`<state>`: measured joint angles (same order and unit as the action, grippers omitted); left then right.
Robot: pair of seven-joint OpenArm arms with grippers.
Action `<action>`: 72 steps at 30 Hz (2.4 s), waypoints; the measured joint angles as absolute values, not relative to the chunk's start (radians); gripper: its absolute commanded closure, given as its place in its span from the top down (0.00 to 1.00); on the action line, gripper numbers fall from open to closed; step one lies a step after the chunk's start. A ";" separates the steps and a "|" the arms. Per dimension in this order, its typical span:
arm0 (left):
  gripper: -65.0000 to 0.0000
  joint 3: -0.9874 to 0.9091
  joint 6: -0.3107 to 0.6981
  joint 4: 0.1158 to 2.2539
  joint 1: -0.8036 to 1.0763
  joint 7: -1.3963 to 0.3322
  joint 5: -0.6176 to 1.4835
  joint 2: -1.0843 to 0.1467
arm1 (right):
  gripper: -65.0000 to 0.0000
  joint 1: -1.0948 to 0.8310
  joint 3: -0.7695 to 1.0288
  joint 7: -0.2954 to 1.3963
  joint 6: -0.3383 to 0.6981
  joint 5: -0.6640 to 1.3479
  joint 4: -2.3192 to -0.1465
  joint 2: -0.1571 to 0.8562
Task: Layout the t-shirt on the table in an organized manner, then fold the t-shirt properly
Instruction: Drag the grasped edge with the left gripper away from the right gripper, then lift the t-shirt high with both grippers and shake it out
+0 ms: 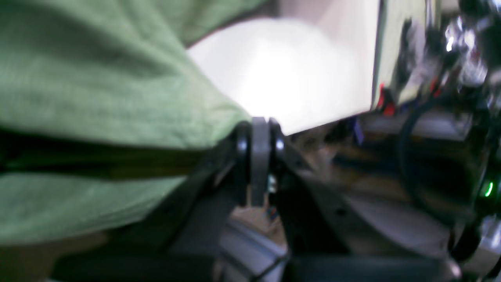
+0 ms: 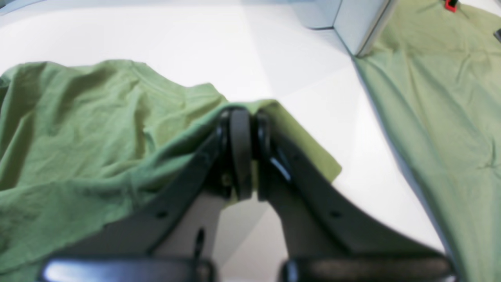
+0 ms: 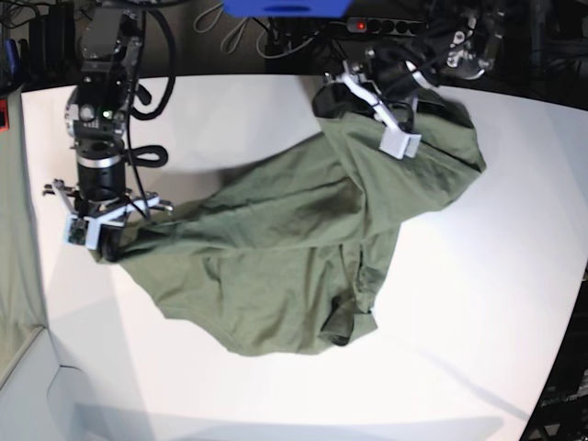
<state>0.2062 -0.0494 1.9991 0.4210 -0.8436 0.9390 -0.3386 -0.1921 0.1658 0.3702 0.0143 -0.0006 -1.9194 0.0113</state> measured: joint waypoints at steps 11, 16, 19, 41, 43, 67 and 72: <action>0.00 0.361 -0.049 1.995 0.338 -0.841 0.940 -0.416 | 0.00 -0.194 0.165 0.370 0.014 -0.001 -1.919 0.011; 0.00 0.365 -0.049 1.995 0.338 -0.841 0.940 -0.429 | 0.00 -0.195 0.165 0.370 0.014 -0.001 -1.919 0.011; 0.00 0.362 -0.049 1.996 0.338 -0.841 0.941 -0.432 | 0.00 -0.195 0.169 0.370 0.014 -0.001 -1.919 0.011; 0.00 -0.119 -0.046 1.792 -0.163 -0.852 0.953 -0.418 | 0.00 0.120 0.165 0.525 0.015 -0.001 -1.918 0.017; 0.00 -0.117 -0.046 1.734 -0.239 -0.865 0.954 -0.414 | 0.00 0.175 0.165 0.570 0.014 -0.004 -1.919 0.017; 0.01 -0.084 -0.045 1.299 -0.983 -0.770 0.971 -0.365 | 0.00 0.738 0.170 0.690 0.014 -0.003 -1.756 0.183; 0.01 -0.100 -0.036 1.434 -0.819 -0.794 1.056 -0.439 | 0.00 0.530 0.175 0.713 0.012 -0.005 -1.850 0.181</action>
